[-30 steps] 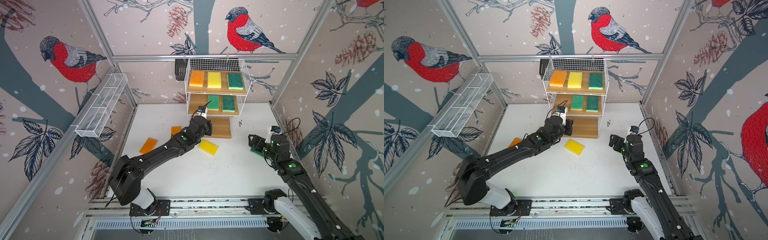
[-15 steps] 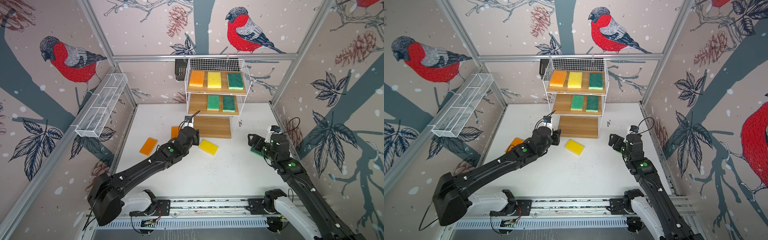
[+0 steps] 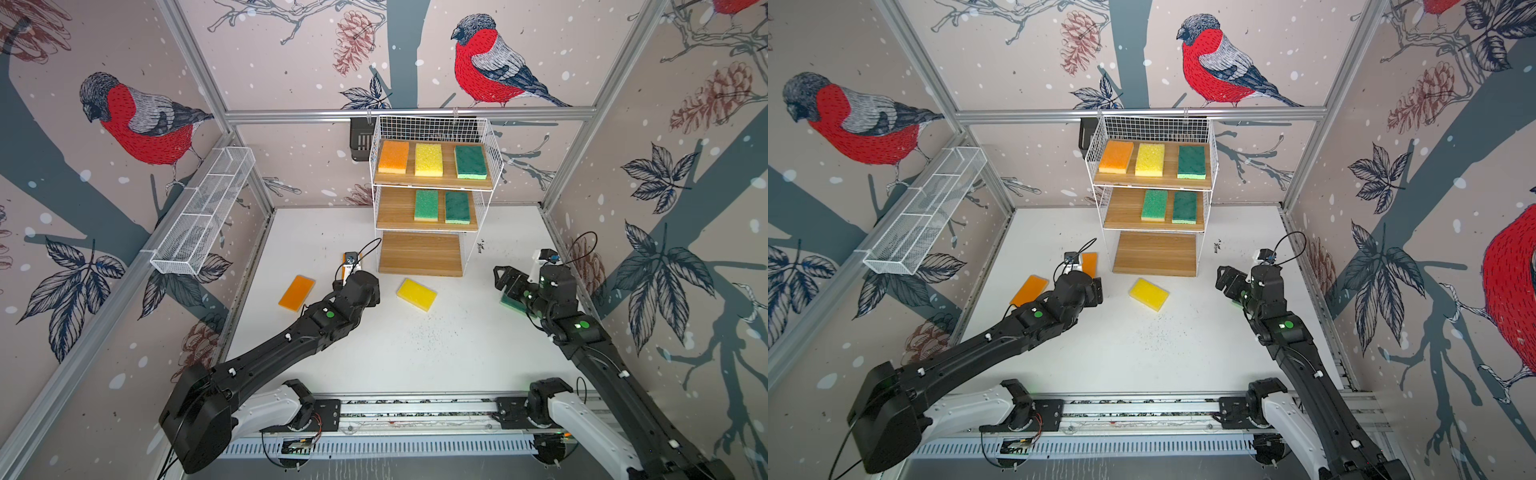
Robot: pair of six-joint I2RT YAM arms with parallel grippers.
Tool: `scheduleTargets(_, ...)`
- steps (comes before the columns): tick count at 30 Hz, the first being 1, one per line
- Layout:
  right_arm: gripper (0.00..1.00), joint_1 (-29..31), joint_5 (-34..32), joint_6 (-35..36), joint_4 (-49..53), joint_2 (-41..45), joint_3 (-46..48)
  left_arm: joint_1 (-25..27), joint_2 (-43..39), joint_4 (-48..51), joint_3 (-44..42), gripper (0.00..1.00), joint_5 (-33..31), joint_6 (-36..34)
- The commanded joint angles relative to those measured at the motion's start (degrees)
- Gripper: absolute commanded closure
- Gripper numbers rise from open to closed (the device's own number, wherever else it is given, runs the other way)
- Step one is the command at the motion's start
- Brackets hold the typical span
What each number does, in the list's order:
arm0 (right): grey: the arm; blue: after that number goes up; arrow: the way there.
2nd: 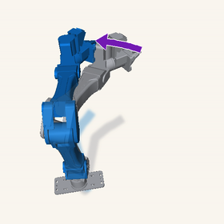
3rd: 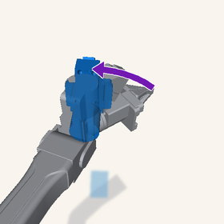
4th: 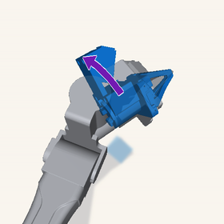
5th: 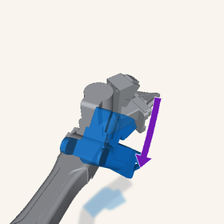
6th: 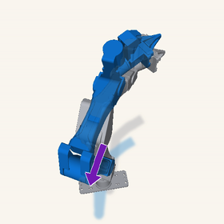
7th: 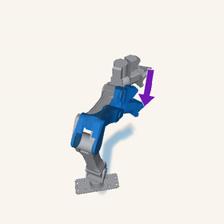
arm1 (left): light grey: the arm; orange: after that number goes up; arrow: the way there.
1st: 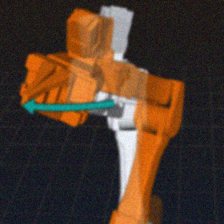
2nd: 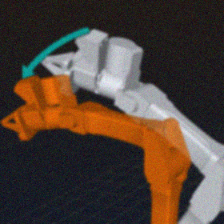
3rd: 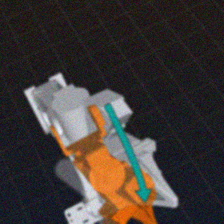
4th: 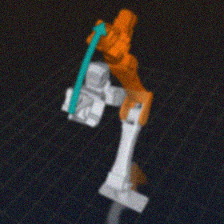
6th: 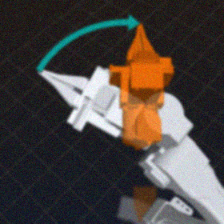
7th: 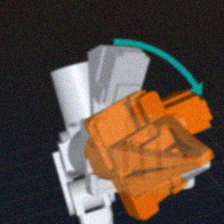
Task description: Place and organize the cleaning sponges onto the shelf
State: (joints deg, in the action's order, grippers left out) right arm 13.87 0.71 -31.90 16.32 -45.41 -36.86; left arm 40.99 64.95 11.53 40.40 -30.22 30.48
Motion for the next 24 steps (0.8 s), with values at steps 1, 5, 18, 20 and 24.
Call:
scheduleTargets(1, 0.09, 0.01, 0.64, -0.86, -1.47, -0.45, -0.52, -1.9, -0.19, -0.95, -2.04, 0.18, 0.15, 2.86)
scheduleTargets(5, 0.09, 0.02, 0.87, -0.99, -1.46, -1.25, -0.81, -4.68, 1.15, -2.45, -3.56, 0.12, 1.9, 4.22)
scheduleTargets(18, 0.09, 0.02, 0.45, -0.67, -2.86, -4.87, -1.43, -10.38, 16.37, -3.06, 0.98, 0.03, 4.43, 4.58)
scheduleTargets(20, 0.09, 0.02, 0.3, -0.45, -2.99, -5.59, -1.52, -10.91, 19.1, -3.65, 2.15, 0.03, 4.91, 3.59)
scheduleTargets(24, 0.08, 0.01, -0.04, -0.09, -3.52, -7.26, -1.78, -12.3, 23.03, -5.99, 3.65, 0.03, 6.36, 2.31)
